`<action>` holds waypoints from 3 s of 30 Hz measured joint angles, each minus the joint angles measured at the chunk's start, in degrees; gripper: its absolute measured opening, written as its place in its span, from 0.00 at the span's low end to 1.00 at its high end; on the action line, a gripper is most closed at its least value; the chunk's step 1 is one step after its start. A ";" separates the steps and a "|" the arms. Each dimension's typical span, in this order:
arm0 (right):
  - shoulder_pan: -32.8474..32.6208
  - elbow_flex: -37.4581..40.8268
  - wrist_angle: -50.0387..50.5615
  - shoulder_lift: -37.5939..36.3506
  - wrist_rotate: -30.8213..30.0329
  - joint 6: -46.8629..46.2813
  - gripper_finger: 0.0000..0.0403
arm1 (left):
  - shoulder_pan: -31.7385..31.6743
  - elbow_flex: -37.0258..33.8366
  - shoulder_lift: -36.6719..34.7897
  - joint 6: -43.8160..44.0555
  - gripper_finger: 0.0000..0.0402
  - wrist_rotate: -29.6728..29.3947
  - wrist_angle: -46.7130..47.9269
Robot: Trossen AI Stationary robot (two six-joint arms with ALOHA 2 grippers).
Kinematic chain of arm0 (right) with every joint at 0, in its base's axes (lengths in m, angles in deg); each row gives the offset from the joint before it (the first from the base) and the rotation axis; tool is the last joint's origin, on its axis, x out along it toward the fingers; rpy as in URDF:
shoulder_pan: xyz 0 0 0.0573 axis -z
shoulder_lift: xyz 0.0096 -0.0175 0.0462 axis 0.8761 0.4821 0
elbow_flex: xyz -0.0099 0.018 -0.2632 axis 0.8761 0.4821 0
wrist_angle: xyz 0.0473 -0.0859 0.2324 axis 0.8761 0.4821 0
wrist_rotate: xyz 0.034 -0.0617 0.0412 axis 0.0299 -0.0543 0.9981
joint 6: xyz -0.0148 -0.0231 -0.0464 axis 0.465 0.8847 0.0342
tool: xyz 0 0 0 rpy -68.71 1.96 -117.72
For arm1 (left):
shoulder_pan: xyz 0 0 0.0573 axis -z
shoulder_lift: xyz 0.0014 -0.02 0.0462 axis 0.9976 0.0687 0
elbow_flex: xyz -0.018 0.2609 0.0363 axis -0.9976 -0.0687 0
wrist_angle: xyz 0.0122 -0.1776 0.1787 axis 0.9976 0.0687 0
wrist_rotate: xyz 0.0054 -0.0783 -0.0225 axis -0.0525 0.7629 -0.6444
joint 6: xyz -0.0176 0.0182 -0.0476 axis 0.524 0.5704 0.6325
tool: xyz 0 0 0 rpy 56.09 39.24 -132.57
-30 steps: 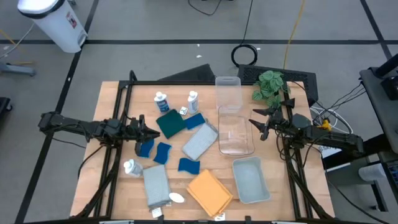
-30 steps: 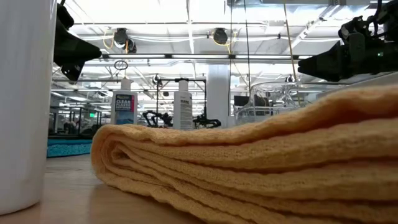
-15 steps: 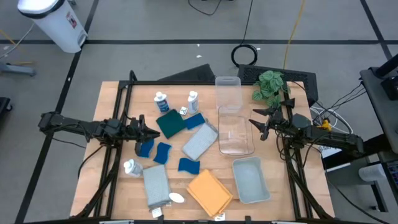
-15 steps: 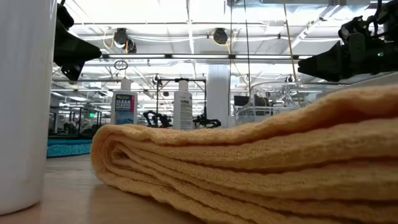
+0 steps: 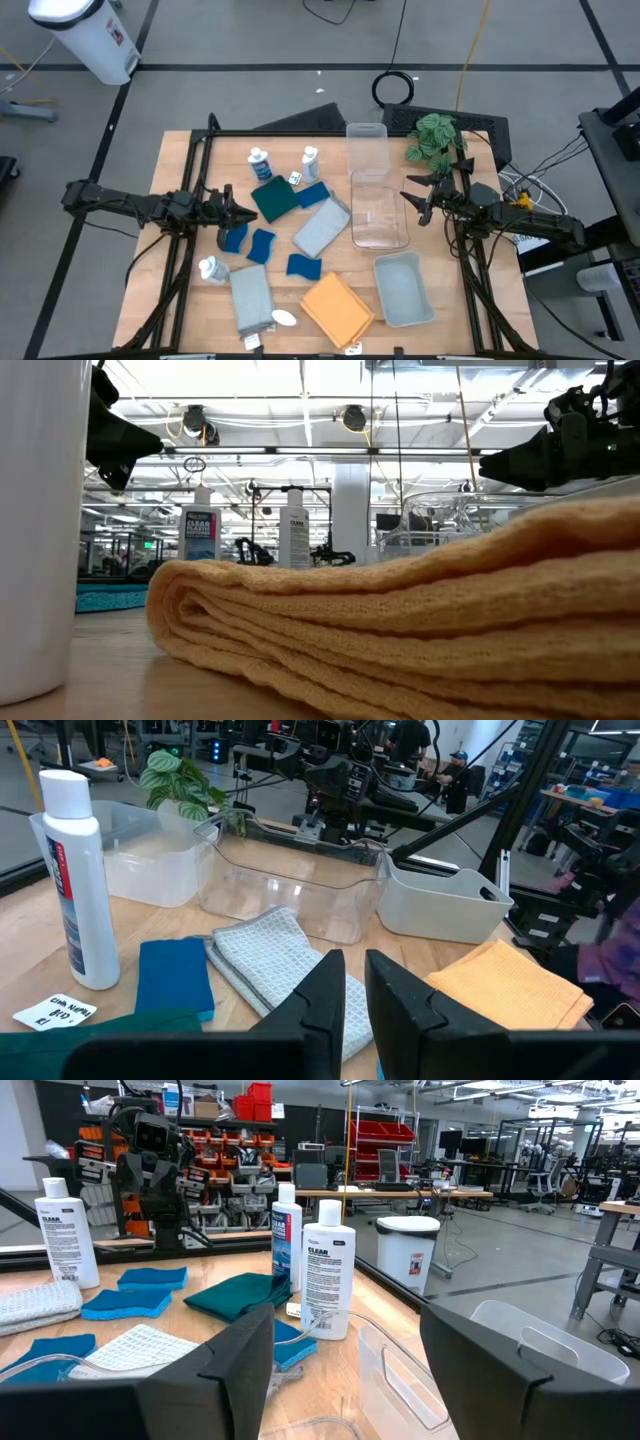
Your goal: Pick & Place Kitchen Items
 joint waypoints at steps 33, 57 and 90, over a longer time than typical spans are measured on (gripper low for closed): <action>-0.01 -0.02 -0.02 0.01 0.00 0.00 0.57 | -0.02 0.02 0.00 -24.36 0.12 -6.15 -8.96; 0.00 0.00 -0.01 0.01 0.00 0.00 0.57 | -0.04 0.02 0.02 -20.10 0.12 -31.21 -14.23; -0.01 -0.01 -0.01 0.02 0.01 0.00 0.57 | -32.29 -0.59 16.12 -6.71 0.71 -15.00 2.47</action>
